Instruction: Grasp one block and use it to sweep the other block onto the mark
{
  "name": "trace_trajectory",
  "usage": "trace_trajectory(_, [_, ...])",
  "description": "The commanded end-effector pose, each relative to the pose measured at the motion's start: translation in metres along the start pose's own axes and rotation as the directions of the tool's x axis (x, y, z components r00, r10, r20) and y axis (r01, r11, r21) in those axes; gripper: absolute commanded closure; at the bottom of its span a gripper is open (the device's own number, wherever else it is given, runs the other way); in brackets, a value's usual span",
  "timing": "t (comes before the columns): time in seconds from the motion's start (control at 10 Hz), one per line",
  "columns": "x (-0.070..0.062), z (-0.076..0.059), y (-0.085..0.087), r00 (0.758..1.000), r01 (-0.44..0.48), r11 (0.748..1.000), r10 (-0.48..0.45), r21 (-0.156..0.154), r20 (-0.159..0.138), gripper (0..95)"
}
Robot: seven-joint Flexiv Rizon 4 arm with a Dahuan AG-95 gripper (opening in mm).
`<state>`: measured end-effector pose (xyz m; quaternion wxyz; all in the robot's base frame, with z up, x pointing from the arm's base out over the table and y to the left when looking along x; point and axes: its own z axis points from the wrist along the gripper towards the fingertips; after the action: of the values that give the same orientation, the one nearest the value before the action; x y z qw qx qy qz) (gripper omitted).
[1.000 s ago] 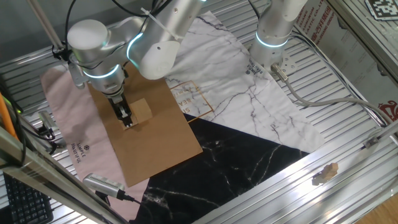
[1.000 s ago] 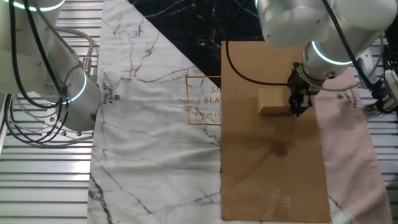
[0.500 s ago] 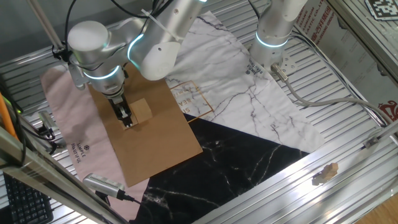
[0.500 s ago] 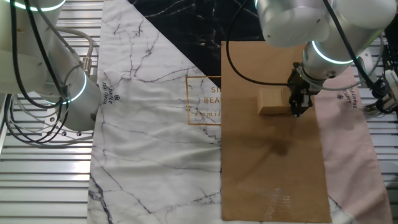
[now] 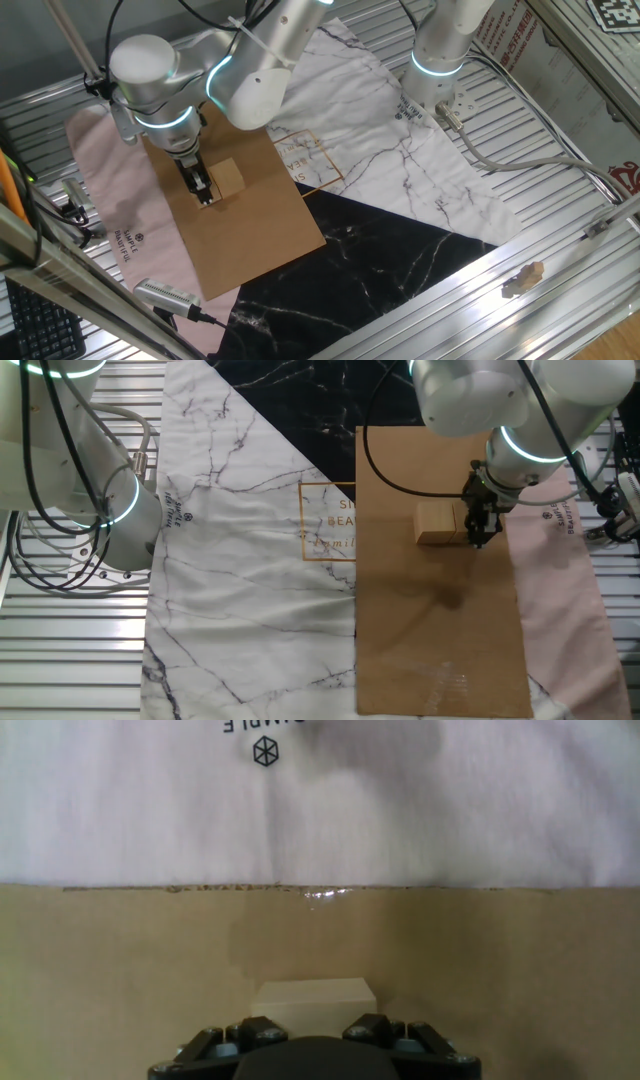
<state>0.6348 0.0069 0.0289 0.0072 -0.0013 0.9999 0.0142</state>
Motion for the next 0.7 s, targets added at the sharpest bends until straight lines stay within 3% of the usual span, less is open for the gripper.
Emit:
trace_trajectory(0.1, [-0.0002,-0.0004,-0.0002,1.000,0.001,1.000,-0.001,0.001,0.007,95.0])
trace_trajectory(0.4, [-0.0003,-0.0001,0.0000,1.000,0.011,1.000,-0.011,-0.002,0.012,95.0])
trace_trajectory(0.6, [-0.0005,0.0002,-0.0001,1.000,0.023,1.000,-0.023,-0.002,0.011,57.0])
trace_trajectory(0.7, [-0.0008,0.0006,-0.0004,0.999,0.036,0.999,-0.036,0.000,0.012,57.0])
